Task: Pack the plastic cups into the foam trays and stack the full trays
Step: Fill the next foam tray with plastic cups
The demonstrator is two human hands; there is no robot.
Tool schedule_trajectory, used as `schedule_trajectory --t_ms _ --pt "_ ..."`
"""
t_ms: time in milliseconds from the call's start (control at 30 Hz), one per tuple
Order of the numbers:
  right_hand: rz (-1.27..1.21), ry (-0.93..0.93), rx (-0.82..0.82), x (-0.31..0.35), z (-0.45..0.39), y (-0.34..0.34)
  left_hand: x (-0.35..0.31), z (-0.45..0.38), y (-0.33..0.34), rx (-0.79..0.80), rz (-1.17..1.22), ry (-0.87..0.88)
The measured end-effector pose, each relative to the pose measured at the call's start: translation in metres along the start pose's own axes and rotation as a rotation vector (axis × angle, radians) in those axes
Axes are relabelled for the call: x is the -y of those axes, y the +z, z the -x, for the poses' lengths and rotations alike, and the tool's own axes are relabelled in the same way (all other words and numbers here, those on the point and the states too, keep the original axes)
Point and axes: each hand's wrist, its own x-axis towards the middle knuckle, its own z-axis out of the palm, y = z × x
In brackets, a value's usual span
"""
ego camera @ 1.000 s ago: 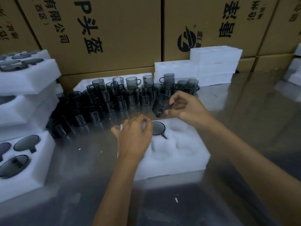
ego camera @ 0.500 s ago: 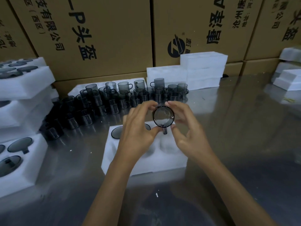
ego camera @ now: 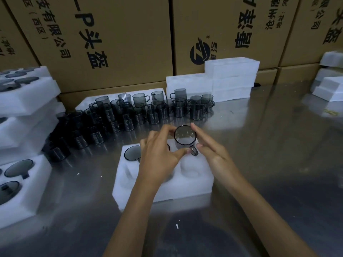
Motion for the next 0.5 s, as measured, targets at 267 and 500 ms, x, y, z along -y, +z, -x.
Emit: schedule_trajectory --t_ms 267,500 --pt "-0.030 0.139 0.008 -0.0062 -0.0043 0.0024 0.0017 0.0022 0.0059 0.061 -0.102 -0.051" --pt "0.055 0.195 -0.049 0.0004 -0.0016 -0.0003 -0.0008 0.0084 0.0006 0.072 -0.061 -0.013"
